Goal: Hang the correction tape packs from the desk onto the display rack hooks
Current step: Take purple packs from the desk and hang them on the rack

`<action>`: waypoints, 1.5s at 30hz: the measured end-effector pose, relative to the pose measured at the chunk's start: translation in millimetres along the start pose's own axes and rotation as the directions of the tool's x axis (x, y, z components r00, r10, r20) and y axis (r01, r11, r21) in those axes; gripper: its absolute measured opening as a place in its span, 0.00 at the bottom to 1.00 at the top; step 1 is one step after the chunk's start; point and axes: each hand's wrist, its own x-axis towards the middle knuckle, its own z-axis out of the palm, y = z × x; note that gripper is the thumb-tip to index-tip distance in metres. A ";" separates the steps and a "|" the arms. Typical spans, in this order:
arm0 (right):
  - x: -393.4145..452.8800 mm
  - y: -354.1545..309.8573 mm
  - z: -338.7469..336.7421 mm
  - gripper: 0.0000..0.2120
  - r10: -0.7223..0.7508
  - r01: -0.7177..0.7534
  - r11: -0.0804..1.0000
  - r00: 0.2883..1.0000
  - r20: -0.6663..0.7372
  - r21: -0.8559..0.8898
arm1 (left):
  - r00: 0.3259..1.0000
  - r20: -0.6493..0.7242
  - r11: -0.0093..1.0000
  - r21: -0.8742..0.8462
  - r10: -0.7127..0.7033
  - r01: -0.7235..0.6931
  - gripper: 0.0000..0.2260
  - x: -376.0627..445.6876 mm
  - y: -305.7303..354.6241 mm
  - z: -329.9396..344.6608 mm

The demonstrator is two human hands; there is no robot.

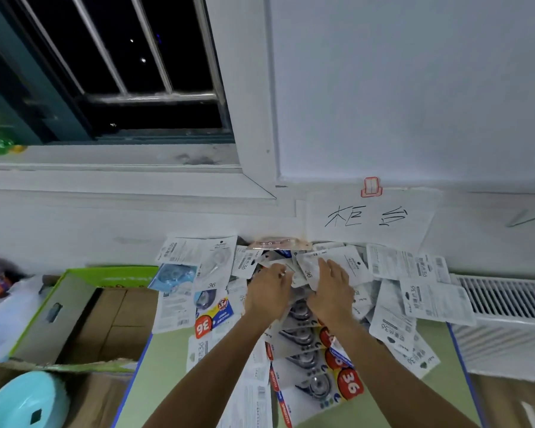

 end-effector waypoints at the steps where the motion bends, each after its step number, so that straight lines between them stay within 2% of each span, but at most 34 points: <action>1: 0.2 0.2 0.4 0.36 -0.001 0.001 1.000 1.000 -0.008 0.002 | 0.999 0.001 0.999 -0.036 -0.040 0.040 0.15 5.2 1.5 0.4; 5: -5.5 3.5 0.1 0.29 -0.006 0.006 1.000 1.000 -0.022 0.001 | 0.988 0.046 0.971 -0.183 -0.146 0.152 0.17 14.1 0.5 0.6; 9: -14.8 3.7 0.8 0.21 -0.054 0.059 0.997 0.995 -0.083 0.059 | 0.980 0.075 0.895 -0.398 -0.187 0.201 0.10 15.7 -7.2 3.2; 12: -24.3 -0.7 2.4 0.16 -0.112 0.132 0.987 0.973 -0.200 0.087 | 0.987 0.085 0.858 -0.487 -0.137 0.162 0.09 12.3 -14.3 -1.4; 15: -41.0 -9.4 1.1 0.11 -0.118 0.225 0.945 0.913 -0.391 0.238 | 0.992 0.093 0.823 -0.554 -0.086 0.124 0.14 7.9 -22.1 -12.0; 17: -54.8 -15.9 -0.9 0.10 -0.081 0.274 0.899 0.871 -0.484 0.342 | 0.998 0.064 0.869 -0.494 -0.007 0.038 0.16 2.3 -27.1 -19.9; 20: -71.7 -23.0 -5.4 0.10 -0.004 0.273 0.862 0.846 -0.532 0.427 | 0.991 -0.052 0.910 -0.393 0.125 -0.135 0.09 -7.7 -34.1 -28.2; 23: -91.3 -24.0 -10.5 0.11 0.152 0.190 0.803 0.851 -0.502 0.565 | 0.967 -0.146 0.928 -0.281 0.211 -0.245 0.06 -15.6 -37.2 -36.5; 25: -103.3 -18.8 -11.1 0.09 0.244 0.130 0.749 0.858 -0.452 0.650 | 0.912 -0.255 0.903 -0.208 0.320 -0.375 0.05 -20.3 -35.2 -41.5; 27: -113.5 -11.3 -12.3 0.09 0.332 0.091 0.656 0.857 -0.395 0.750 | 0.835 -0.335 0.828 -0.214 0.437 -0.519 0.04 -24.5 -28.9 -46.1; 30: -131.6 -4.1 -22.8 0.16 0.454 0.126 0.381 0.838 -0.304 0.916 | 0.790 -0.243 0.714 -0.339 0.563 -0.613 0.04 -32.8 -14.0 -50.2; 32: -144.2 2.9 -32.6 0.15 0.490 0.168 0.273 0.823 -0.288 0.947 | 0.775 -0.233 0.657 -0.421 0.588 -0.625 0.04 -41.9 -0.1 -50.1; 36: -170.4 25.7 -50.7 0.06 0.586 0.232 0.201 0.750 -0.306 0.952 | 0.814 -0.201 0.629 -0.544 0.545 -0.555 0.07 -64.6 33.7 -42.7; 39: -197.3 49.4 -63.7 0.05 0.642 0.291 0.206 0.680 -0.354 0.934 | 0.847 -0.031 0.690 -0.565 0.531 -0.453 0.04 -81.8 62.9 -27.9; 41: -220.4 65.9 -70.2 0.06 0.660 0.369 0.183 0.641 -0.392 0.911 | 0.860 0.096 0.719 -0.599 0.502 -0.353 0.12 -98.0 81.2 -13.3; 43: -248.1 82.4 -76.4 0.09 0.671 0.474 0.137 0.602 -0.434 0.870 | 0.842 0.212 0.728 -0.630 0.496 -0.270 0.16 -121.0 97.5 2.7; 45: -279.7 99.9 -82.7 0.14 0.697 0.556 0.093 0.555 -0.453 0.826 | 0.807 0.294 0.735 -0.637 0.512 -0.234 0.14 -151.3 113.3 18.9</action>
